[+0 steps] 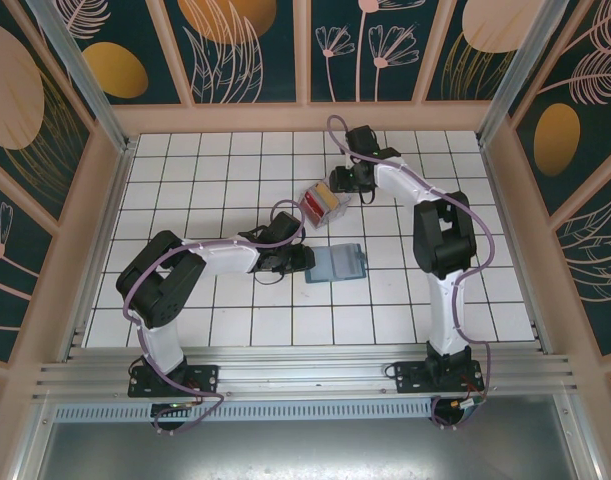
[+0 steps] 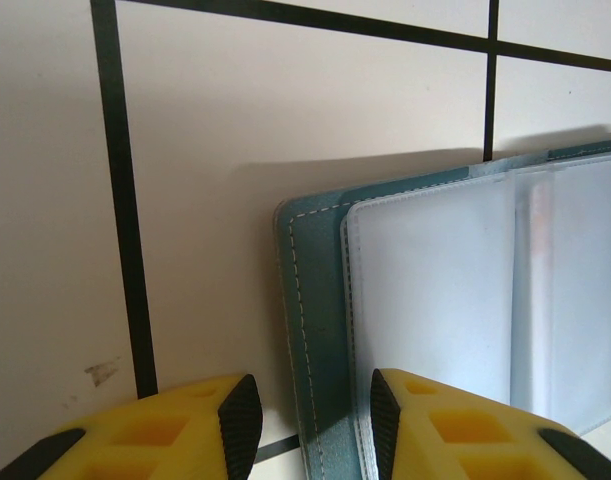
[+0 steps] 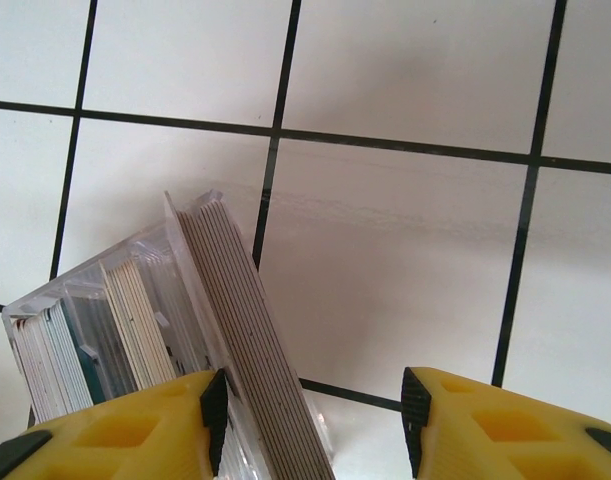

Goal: Put the credit cards into the card holder

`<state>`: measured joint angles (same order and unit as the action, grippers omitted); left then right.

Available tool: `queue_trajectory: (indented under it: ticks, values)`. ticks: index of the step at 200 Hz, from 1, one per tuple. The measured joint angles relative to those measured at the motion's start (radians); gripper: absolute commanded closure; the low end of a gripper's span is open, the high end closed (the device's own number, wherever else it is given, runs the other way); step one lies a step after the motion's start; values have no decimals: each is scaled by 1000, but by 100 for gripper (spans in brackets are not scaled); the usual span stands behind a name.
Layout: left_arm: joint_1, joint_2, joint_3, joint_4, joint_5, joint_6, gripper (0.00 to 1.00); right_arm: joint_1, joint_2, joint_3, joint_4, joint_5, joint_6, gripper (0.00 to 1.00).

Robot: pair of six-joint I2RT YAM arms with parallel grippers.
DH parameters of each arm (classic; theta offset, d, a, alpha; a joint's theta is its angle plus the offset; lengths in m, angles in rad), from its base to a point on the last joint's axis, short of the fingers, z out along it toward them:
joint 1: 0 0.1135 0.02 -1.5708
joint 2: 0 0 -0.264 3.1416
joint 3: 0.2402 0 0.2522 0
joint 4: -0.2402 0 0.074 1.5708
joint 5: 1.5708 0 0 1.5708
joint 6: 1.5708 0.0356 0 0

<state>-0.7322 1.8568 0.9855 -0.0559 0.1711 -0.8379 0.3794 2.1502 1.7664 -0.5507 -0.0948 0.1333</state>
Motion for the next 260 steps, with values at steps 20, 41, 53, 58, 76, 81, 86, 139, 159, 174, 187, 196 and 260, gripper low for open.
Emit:
queue_trajectory:
  ticks: [20, 41, 53, 58, 76, 81, 86, 139, 159, 174, 187, 196, 260]
  values:
    - [0, 0, 0, 0, 0, 0, 60, -1, -8, 0, 0, 11, -6, 49]
    - [0, 0, 0, 0, 0, 0, 60, 0, -10, 0, 0, 18, -13, 54]
    - [0, 0, 0, 0, 0, 0, 60, 0, -10, 0, 0, 19, -22, 57]
    - [0, 0, 0, 0, 0, 0, 60, 0, -10, 0, 0, 19, -25, 58]
    - [0, 0, 0, 0, 0, 0, 60, 1, -10, 0, 0, 19, -25, 63]
    - [0, 0, 0, 0, 0, 0, 60, 1, -10, 0, 0, 19, -29, 64]
    - [0, 0, 0, 0, 0, 0, 60, 1, -10, 0, 0, 19, -32, 65]
    - [0, 0, 0, 0, 0, 0, 60, 16, -13, 0, -2, 42, -51, 77]
    - [0, 0, 0, 0, 0, 0, 60, 21, -16, 0, -4, 53, -55, 82]
    - [0, 0, 0, 0, 0, 0, 60, 24, -19, 0, -5, 62, -59, 88]
    - [0, 0, 0, 0, 1, 0, 60, 28, -20, 1, -10, 66, -61, 91]
    - [0, 0, 0, 0, 1, 0, 60, 29, -20, 5, -15, 69, -68, 91]
    - [0, 0, 0, 0, 1, 0, 60, 32, -24, 13, -29, 80, -76, 90]
